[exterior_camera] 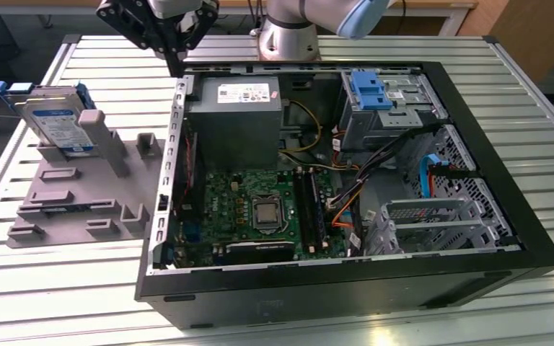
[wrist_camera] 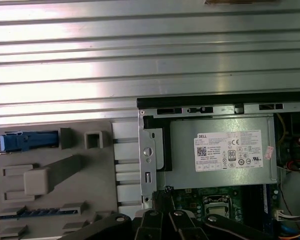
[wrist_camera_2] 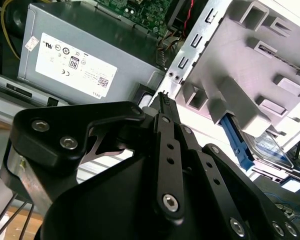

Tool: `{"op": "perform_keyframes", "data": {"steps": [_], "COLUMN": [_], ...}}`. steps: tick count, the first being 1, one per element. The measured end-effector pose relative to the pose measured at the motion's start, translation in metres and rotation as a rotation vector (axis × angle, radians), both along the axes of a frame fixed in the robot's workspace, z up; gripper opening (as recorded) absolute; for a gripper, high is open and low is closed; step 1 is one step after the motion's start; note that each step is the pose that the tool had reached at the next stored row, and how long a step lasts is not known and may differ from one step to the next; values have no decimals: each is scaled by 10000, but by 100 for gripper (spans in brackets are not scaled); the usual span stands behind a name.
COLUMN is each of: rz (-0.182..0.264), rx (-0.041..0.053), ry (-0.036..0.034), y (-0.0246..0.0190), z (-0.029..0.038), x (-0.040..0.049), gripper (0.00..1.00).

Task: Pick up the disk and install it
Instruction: 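Reach for the disk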

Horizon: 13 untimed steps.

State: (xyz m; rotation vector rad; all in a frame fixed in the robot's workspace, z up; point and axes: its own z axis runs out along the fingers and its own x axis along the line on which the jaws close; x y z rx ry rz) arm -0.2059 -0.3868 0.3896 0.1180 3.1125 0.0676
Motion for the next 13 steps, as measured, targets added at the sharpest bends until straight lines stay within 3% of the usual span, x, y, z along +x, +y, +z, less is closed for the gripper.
{"op": "perform_keyframes", "data": {"steps": [9,13], "rz": [0,2], "rx": [0,0], "ry": [0,0], "y": [6,61], "z": [-10,-17], "x": [-56,-129], "gripper": [11,11]}}
